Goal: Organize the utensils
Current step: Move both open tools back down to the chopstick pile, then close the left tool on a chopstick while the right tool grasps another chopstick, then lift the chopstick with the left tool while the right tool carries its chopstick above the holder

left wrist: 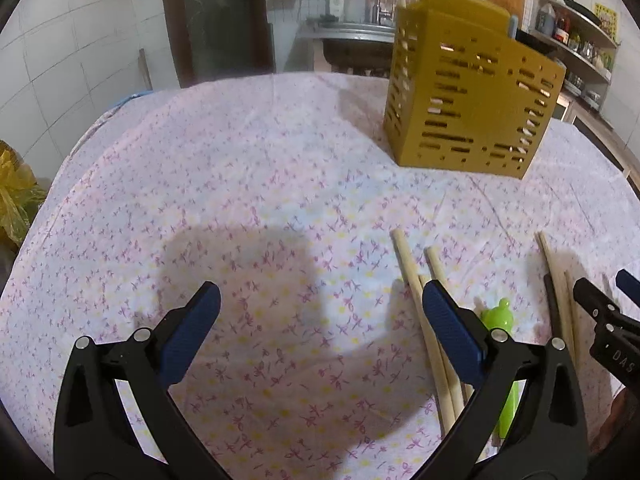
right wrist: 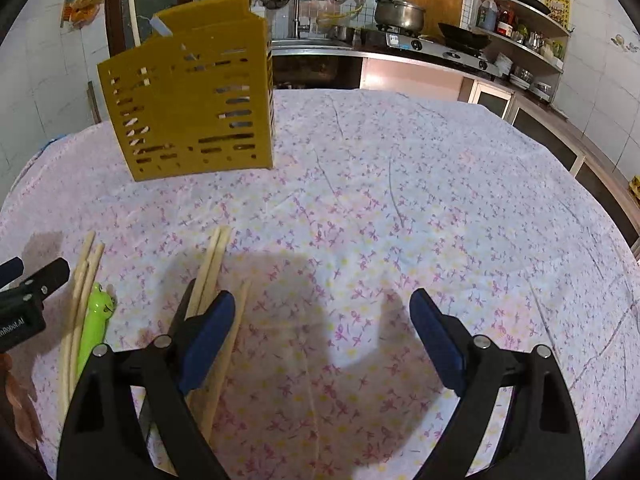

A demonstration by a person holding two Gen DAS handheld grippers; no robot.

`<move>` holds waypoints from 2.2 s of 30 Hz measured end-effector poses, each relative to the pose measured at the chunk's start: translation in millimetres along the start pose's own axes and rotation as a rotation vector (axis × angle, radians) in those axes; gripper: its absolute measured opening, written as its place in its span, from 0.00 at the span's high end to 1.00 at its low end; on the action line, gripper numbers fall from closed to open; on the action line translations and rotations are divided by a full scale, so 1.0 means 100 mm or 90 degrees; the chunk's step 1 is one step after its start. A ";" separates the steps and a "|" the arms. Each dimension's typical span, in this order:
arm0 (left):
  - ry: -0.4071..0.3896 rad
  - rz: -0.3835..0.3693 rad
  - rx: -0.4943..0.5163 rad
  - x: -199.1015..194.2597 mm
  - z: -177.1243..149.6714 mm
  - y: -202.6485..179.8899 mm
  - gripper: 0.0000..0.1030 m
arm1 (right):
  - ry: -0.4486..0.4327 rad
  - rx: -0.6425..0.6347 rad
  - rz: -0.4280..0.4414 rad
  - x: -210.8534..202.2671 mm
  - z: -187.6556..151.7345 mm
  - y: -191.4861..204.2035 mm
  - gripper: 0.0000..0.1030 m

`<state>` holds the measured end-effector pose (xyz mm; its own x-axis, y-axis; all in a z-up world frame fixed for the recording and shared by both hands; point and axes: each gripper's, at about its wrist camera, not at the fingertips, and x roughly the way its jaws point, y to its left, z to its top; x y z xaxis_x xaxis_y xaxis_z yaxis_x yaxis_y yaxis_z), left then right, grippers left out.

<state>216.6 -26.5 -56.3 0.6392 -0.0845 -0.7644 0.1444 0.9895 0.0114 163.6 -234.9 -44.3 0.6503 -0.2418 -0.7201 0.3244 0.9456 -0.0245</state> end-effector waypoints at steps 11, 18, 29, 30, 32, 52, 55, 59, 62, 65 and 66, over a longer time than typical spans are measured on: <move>0.014 0.000 0.003 0.05 -0.04 -0.03 0.05 | 0.006 0.005 0.002 0.00 -0.06 0.01 0.15; 0.019 -0.005 -0.009 0.05 -0.06 0.00 0.05 | 0.023 0.001 0.006 0.00 -0.12 0.06 0.15; 0.036 0.002 0.021 0.05 -0.11 -0.12 0.05 | 0.031 -0.001 0.008 -0.06 -0.22 0.09 0.15; 0.037 0.000 0.019 0.05 -0.11 -0.11 0.05 | 0.032 0.000 0.007 -0.06 -0.23 0.10 0.15; 0.038 0.001 0.017 0.05 -0.11 -0.11 0.05 | 0.033 0.000 0.003 -0.06 -0.23 0.11 0.16; 0.068 -0.026 0.009 0.11 0.13 -0.39 0.83 | 0.047 0.052 0.025 -0.06 -0.12 0.29 0.88; 0.068 -0.031 0.002 0.12 0.16 -0.38 0.92 | 0.046 0.064 0.036 -0.03 -0.08 0.27 0.92; 0.063 -0.039 -0.010 0.12 0.16 -0.35 0.93 | 0.040 0.081 0.050 -0.01 -0.06 0.24 0.94; 0.063 -0.052 -0.018 0.10 0.16 -0.34 0.96 | 0.027 0.090 0.061 -0.06 -0.04 0.21 0.94; 0.051 -0.065 -0.028 0.01 0.16 -0.30 0.96 | 0.004 0.098 0.074 -0.14 -0.01 0.17 0.94; 0.041 -0.068 -0.028 -0.05 0.17 -0.29 0.96 | -0.003 0.099 0.077 -0.18 0.00 0.16 0.94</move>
<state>222.1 -57.1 -42.5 0.5725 -0.1830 -0.7992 0.1743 0.9796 -0.0995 157.0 -215.5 -32.0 0.6946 -0.1293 -0.7077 0.3456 0.9227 0.1706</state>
